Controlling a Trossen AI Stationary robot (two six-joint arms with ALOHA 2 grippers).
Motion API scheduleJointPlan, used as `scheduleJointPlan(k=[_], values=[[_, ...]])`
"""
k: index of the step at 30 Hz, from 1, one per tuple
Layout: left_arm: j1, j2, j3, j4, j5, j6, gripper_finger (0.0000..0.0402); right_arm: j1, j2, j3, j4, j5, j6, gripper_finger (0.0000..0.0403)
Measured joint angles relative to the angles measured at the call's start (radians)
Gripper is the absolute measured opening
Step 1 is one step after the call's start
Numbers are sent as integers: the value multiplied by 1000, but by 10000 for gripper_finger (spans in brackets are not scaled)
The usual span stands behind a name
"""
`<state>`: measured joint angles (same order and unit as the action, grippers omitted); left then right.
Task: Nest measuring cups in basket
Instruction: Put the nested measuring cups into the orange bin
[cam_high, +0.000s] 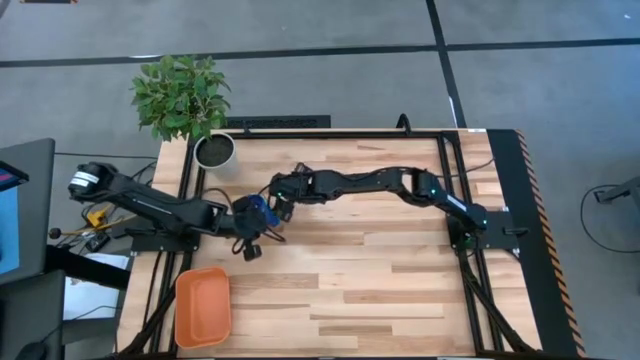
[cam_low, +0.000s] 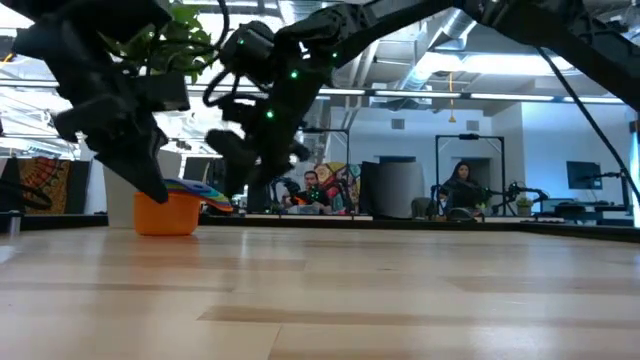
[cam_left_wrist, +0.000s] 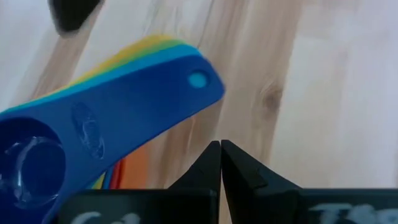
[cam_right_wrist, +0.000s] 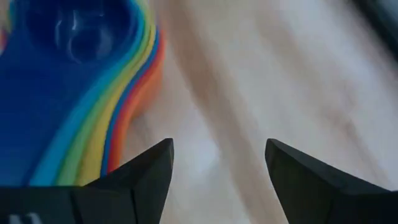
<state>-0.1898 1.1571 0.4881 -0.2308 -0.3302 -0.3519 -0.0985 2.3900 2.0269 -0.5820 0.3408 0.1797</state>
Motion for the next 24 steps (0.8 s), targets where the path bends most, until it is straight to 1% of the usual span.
scheduleJointPlan(k=[2, 5, 7, 9, 18, 21, 24], values=[[6, 23, 0, 6, -2, 0, 0, 3, 4, -3, -28, -2, 4, 276], [11, 25, 0, 5, -14, 0, 0, 15, 34, -1, 26, -2, 0, 276], [16, 25, 0, 8, -26, 5, 0, 19, 34, -6, -1, -5, -5, 275], [27, 20, 0, 9, -39, 17, 0, 21, 34, -3, 33, -40, -4, 275], [95, 21, 0, 13, -42, 41, 0, 19, 30, -3, 43, -185, -12, 275], [101, 21, 0, 13, -35, 43, 0, 20, 30, -3, 42, -212, -12, 275], [101, 21, 0, 12, -27, 43, 0, 28, 30, -3, 43, -215, -13, 275]])
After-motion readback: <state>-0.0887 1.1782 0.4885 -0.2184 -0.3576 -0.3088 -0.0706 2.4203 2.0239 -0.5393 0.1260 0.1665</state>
